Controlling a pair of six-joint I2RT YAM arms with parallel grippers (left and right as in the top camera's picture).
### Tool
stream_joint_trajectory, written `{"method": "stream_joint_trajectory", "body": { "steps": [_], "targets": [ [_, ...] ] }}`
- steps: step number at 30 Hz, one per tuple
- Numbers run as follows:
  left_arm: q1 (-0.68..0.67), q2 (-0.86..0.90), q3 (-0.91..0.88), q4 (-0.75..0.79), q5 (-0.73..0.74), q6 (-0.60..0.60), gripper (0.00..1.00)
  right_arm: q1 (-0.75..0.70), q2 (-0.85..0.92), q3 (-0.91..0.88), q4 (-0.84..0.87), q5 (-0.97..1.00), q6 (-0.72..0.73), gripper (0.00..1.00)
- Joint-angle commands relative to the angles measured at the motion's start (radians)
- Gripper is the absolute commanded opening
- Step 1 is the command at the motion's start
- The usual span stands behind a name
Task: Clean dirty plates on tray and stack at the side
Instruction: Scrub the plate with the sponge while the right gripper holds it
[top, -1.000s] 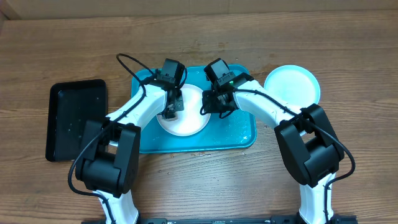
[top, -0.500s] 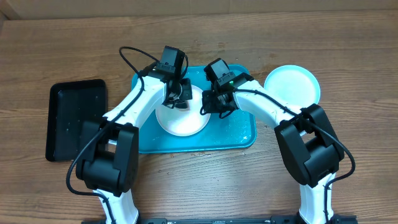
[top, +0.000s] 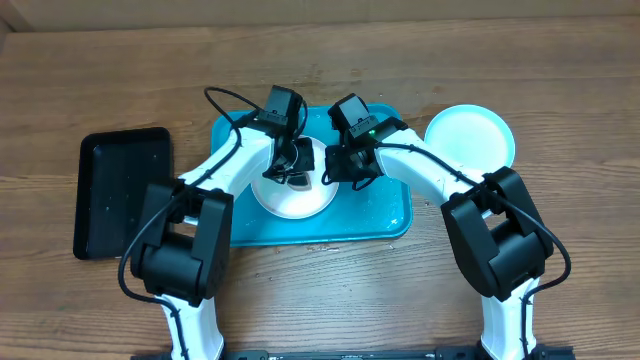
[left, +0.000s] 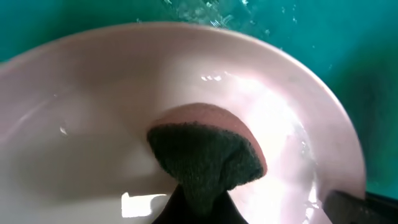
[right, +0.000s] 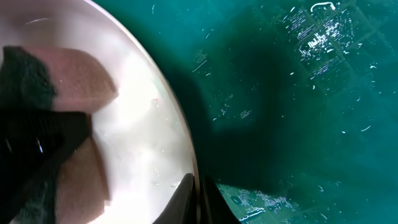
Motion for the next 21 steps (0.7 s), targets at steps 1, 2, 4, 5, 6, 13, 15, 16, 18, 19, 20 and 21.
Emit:
{"method": "stream_joint_trajectory", "body": {
  "steps": [1,2,4,5,6,13,15,16,18,19,20,21],
  "targets": [
    [0.011,0.086,-0.018,-0.047,-0.283,-0.010,0.05,0.003,-0.008,-0.011,-0.014,0.004,0.000,0.04],
    [0.012,0.085,-0.018,-0.061,-0.344,-0.010,0.04,0.003,-0.008,-0.011,-0.015,0.004,0.000,0.04],
    [0.014,0.079,-0.012,-0.092,-0.467,-0.010,0.04,0.003,-0.008,-0.011,-0.014,0.010,0.001,0.04],
    [0.014,0.074,-0.010,-0.105,-0.517,-0.010,0.04,0.003,-0.008,-0.011,-0.013,0.012,0.000,0.04],
    [0.014,0.070,-0.003,-0.119,-0.569,-0.010,0.04,0.003,-0.008,-0.011,-0.011,0.011,0.000,0.04],
    [0.014,0.034,0.085,-0.184,-0.534,-0.010,0.04,0.003,-0.008,-0.011,-0.003,0.011,0.000,0.04],
    [0.014,0.024,0.121,-0.187,-0.388,0.007,0.04,0.003,-0.008,-0.011,-0.003,0.011,0.000,0.04],
    [0.014,0.023,0.139,-0.186,-0.281,0.033,0.04,0.003,-0.008,-0.011,-0.003,0.011,0.000,0.04],
    [0.014,0.023,0.166,-0.180,-0.092,0.081,0.04,0.003,-0.008,-0.011,-0.004,0.011,0.000,0.04],
    [0.014,0.023,0.171,-0.168,0.002,0.092,0.05,0.003,-0.008,-0.011,-0.004,0.011,0.000,0.04],
    [0.014,0.023,0.171,-0.159,0.058,0.090,0.04,0.003,-0.008,-0.011,-0.004,0.011,0.000,0.04],
    [0.014,0.023,0.171,-0.154,0.093,0.087,0.04,0.003,-0.008,-0.011,-0.004,0.011,0.000,0.04]
  ]
}}
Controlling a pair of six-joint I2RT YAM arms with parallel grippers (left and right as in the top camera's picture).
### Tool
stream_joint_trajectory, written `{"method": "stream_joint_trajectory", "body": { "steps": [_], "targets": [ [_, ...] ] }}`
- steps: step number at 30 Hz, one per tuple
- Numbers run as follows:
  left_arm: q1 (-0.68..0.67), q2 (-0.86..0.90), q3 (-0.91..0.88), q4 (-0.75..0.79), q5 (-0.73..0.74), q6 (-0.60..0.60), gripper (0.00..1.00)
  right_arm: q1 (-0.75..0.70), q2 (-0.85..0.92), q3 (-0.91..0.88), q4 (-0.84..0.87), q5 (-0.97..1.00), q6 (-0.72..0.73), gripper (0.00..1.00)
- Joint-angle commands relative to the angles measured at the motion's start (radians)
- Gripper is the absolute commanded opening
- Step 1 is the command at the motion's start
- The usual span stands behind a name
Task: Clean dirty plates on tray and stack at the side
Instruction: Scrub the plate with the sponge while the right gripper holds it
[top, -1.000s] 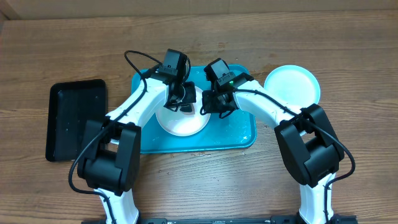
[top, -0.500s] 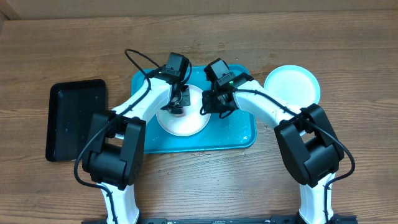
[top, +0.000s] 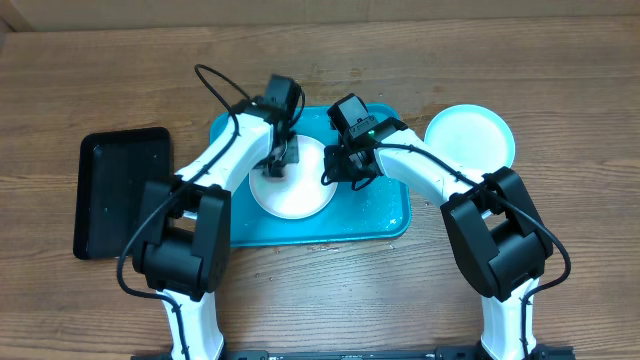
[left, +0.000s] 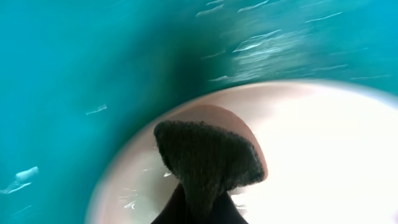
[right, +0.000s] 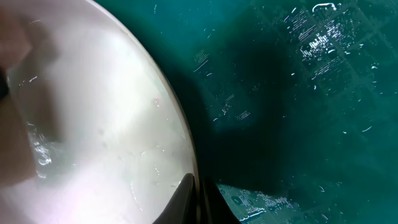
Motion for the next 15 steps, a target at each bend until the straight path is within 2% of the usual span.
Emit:
{"method": "stream_joint_trajectory", "body": {
  "steps": [1,6,7,8,9,12,15],
  "targets": [
    [0.002,0.005,0.032,0.011,0.304,0.041,0.04,0.002,-0.008,-0.011,-0.009,0.014,0.000,0.04],
    [0.002,0.005,0.032,-0.029,0.248,0.037,0.05,0.002,-0.008,-0.011,-0.009,0.014,0.000,0.04],
    [0.002,0.005,0.032,-0.042,0.230,0.037,0.13,0.002,-0.008,-0.011,-0.008,0.014,0.000,0.04],
    [0.002,0.005,0.032,-0.054,0.216,0.038,0.26,0.002,-0.008,-0.011,-0.008,0.014,0.000,0.04],
    [0.002,0.005,0.032,-0.061,0.200,0.038,0.32,0.002,-0.008,-0.011,-0.008,0.014,0.000,0.04],
    [0.001,0.005,0.032,-0.063,0.158,0.038,0.41,0.002,-0.008,-0.011,-0.008,0.014,0.000,0.04],
    [0.003,0.005,0.032,-0.060,0.145,0.039,0.42,0.002,-0.008,-0.011,-0.009,0.014,0.000,0.04]
  ]
}}
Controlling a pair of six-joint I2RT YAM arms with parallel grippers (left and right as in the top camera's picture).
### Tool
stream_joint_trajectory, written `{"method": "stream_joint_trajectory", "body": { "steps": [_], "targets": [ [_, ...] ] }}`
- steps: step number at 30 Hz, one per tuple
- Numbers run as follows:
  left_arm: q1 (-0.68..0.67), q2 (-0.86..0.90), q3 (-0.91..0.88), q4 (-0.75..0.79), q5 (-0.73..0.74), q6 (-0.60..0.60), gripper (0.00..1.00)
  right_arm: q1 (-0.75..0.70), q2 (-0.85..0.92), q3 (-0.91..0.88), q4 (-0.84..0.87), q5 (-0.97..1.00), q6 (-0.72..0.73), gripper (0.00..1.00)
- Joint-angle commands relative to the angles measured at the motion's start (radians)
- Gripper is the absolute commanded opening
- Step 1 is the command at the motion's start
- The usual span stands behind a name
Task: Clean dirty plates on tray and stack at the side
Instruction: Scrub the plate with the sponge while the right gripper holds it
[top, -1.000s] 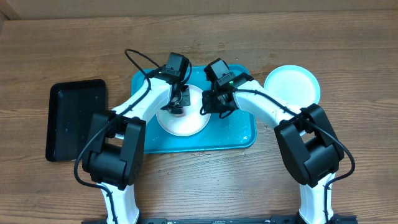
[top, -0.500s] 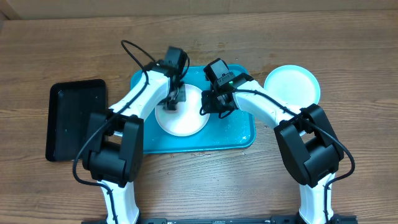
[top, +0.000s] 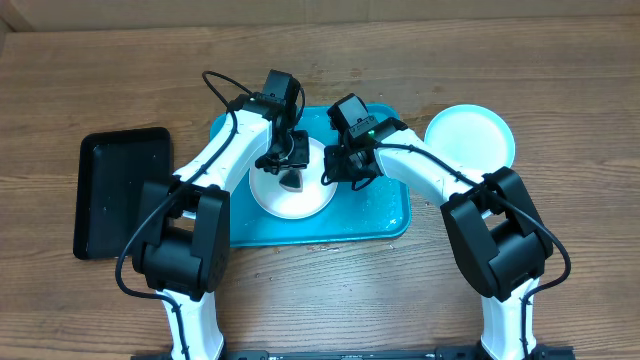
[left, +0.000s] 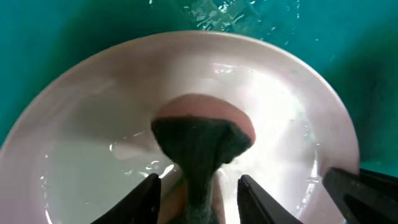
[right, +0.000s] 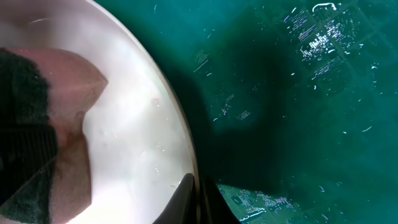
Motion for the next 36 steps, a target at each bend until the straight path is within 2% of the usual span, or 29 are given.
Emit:
{"method": "stream_joint_trajectory", "body": {
  "steps": [1,3,5,7,10,23,24,26,36],
  "targets": [
    [0.001,0.005,0.016,0.001,-0.035,0.017,0.43,0.002,-0.008,-0.011,-0.009,0.014,0.000,0.04],
    [0.001,0.005,0.016,0.001,-0.035,0.023,0.45,0.002,-0.008,-0.011,-0.009,0.014,0.000,0.04],
    [0.000,0.007,0.016,0.003,-0.034,0.023,0.42,0.002,-0.008,-0.011,-0.009,0.014,0.000,0.04],
    [-0.002,0.011,0.016,0.003,-0.029,0.023,0.31,0.002,-0.008,-0.011,-0.009,0.014,0.000,0.04],
    [-0.002,0.013,0.016,0.003,-0.024,0.023,0.22,0.002,-0.008,-0.011,-0.009,0.014,0.000,0.04],
    [-0.002,0.014,-0.010,-0.035,0.004,0.023,0.22,0.002,-0.008,-0.011,-0.010,0.014,0.000,0.04],
    [-0.002,0.014,-0.012,-0.035,0.003,0.023,0.18,0.002,-0.008,-0.011,-0.010,0.014,0.000,0.04],
    [-0.001,0.014,-0.012,-0.032,-0.001,0.028,0.04,0.002,-0.008,-0.011,-0.013,0.014,0.000,0.04],
    [-0.013,0.014,-0.013,-0.042,0.135,0.026,0.04,0.002,-0.008,-0.011,-0.012,0.014,0.000,0.04]
  ]
}}
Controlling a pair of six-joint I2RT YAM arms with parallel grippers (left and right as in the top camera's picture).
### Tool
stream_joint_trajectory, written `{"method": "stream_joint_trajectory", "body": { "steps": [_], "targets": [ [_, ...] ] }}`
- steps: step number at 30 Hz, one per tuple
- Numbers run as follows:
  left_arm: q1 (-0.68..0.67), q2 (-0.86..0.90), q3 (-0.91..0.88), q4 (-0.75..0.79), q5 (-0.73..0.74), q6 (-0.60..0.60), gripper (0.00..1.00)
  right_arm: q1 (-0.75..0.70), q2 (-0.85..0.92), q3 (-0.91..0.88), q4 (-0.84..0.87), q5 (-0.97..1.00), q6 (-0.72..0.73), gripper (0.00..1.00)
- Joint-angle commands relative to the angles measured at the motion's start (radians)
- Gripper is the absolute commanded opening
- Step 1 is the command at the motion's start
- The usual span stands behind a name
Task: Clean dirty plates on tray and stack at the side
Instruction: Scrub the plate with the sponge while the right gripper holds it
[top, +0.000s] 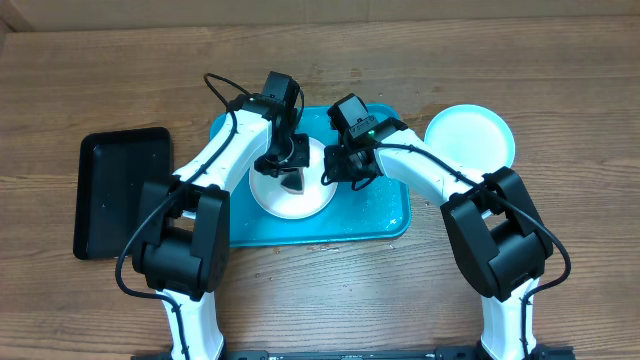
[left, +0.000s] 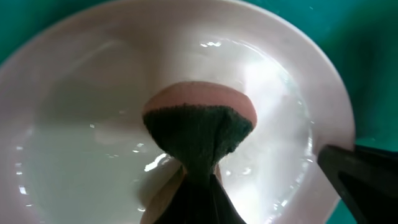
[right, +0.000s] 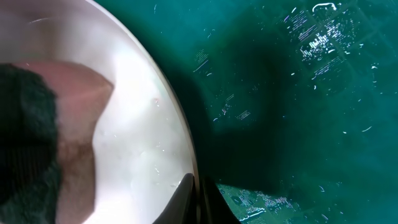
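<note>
A wet white plate (top: 293, 197) lies on the teal tray (top: 385, 210). My left gripper (top: 291, 170) is shut on a sponge (left: 199, 127), pink with a dark green scouring face, pressed onto the plate's inside (left: 81, 124). My right gripper (right: 200, 186) is shut on the plate's right rim (right: 186, 143), one finger inside and one outside. The sponge (right: 37, 137) also shows at the left of the right wrist view. A clean white plate (top: 470, 137) sits on the table to the right of the tray.
A black tray (top: 122, 190) lies on the wooden table (top: 560, 80) to the left of the teal tray. Water droplets cover the teal tray's floor (right: 311, 93). Both arms crowd over the middle of the teal tray.
The sponge in my left gripper has shifted slightly, sitting a little lower and more central on the plate. My right gripper still pinches the same spot on the rim.
My left gripper pressed the sponge on the plate's middle, then at its far left edge, then back near the middle, and now at the centre. My right gripper stayed shut on the plate's right rim throughout.
</note>
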Motion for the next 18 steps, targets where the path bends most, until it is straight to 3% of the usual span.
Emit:
{"method": "stream_joint_trajectory", "body": {
  "steps": [1,9,18],
  "targets": [
    [-0.019,0.014,-0.016,0.004,0.077,0.005,0.04,0.002,-0.008,-0.011,-0.011,0.014,0.000,0.04],
    [-0.041,0.014,-0.135,0.142,-0.098,-0.010,0.04,0.002,-0.008,-0.011,-0.013,0.014,0.000,0.04],
    [-0.011,0.013,-0.134,0.039,-0.595,-0.058,0.04,0.002,-0.008,-0.011,-0.017,0.015,0.000,0.04]
  ]
}}
